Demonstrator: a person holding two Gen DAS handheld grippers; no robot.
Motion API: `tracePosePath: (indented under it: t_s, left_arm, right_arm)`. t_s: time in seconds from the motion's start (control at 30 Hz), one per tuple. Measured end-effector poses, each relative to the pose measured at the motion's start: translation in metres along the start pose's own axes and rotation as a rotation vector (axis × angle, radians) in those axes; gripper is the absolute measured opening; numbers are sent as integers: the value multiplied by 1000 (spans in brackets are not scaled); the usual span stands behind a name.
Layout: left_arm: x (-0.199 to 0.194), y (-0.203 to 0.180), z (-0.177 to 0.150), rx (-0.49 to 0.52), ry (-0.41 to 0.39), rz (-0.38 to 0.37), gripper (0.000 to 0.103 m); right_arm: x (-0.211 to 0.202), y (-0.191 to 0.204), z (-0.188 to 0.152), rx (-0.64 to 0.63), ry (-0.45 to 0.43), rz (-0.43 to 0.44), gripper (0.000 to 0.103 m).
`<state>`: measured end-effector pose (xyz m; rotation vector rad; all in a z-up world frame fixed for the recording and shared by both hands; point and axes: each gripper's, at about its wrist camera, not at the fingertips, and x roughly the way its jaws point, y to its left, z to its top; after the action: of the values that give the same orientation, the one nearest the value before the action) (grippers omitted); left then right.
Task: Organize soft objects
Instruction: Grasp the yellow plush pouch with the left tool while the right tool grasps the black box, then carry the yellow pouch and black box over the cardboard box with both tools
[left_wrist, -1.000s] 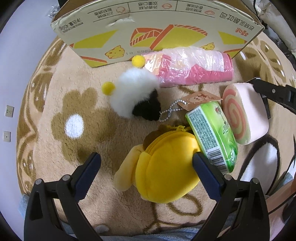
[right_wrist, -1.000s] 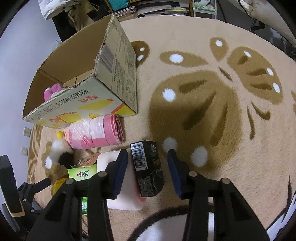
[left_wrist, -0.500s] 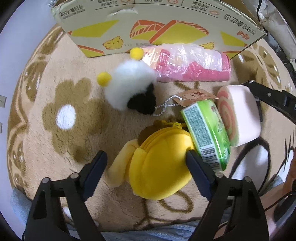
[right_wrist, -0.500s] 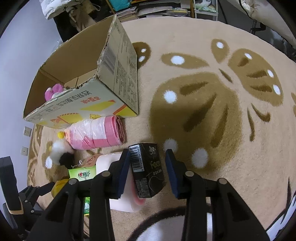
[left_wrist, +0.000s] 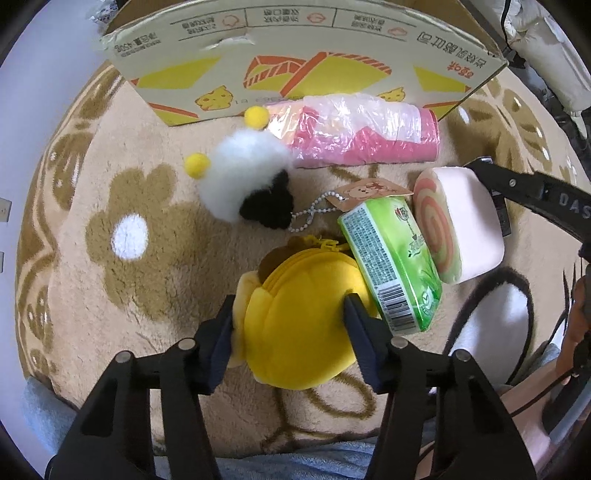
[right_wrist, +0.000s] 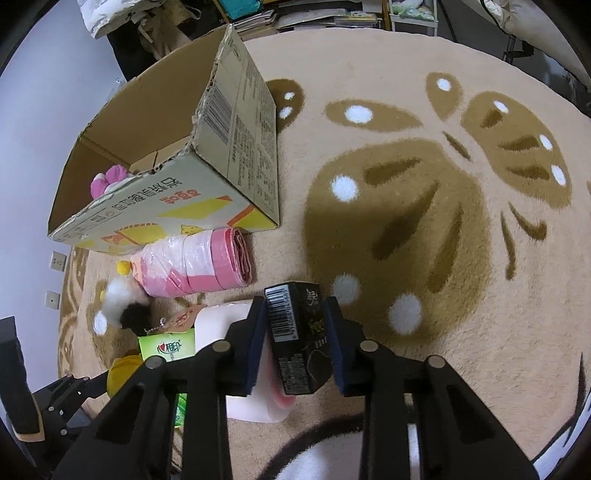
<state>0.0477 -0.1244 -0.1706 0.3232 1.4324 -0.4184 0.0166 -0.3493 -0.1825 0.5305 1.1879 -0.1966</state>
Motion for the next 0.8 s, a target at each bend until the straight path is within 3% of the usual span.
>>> tracePosePath:
  t_s: [0.13,0.47,0.6,0.8]
  left_arm:
    - [-6,5,0,-20,-10,5,50]
    - [-25,30,-3,-69,-63,60,44]
    - [-37,39,-3,-57,-116,153,43]
    - [-48,49,1,-82,-153,190,41]
  right_arm:
    - [-2,5,0,-23,-16,6,21]
    - [-35,11,-3,-42,-141,70,21]
    - [-52,15,-6,-67,-197,97,21]
    - [-69,24,-11,-107,-254,134,21]
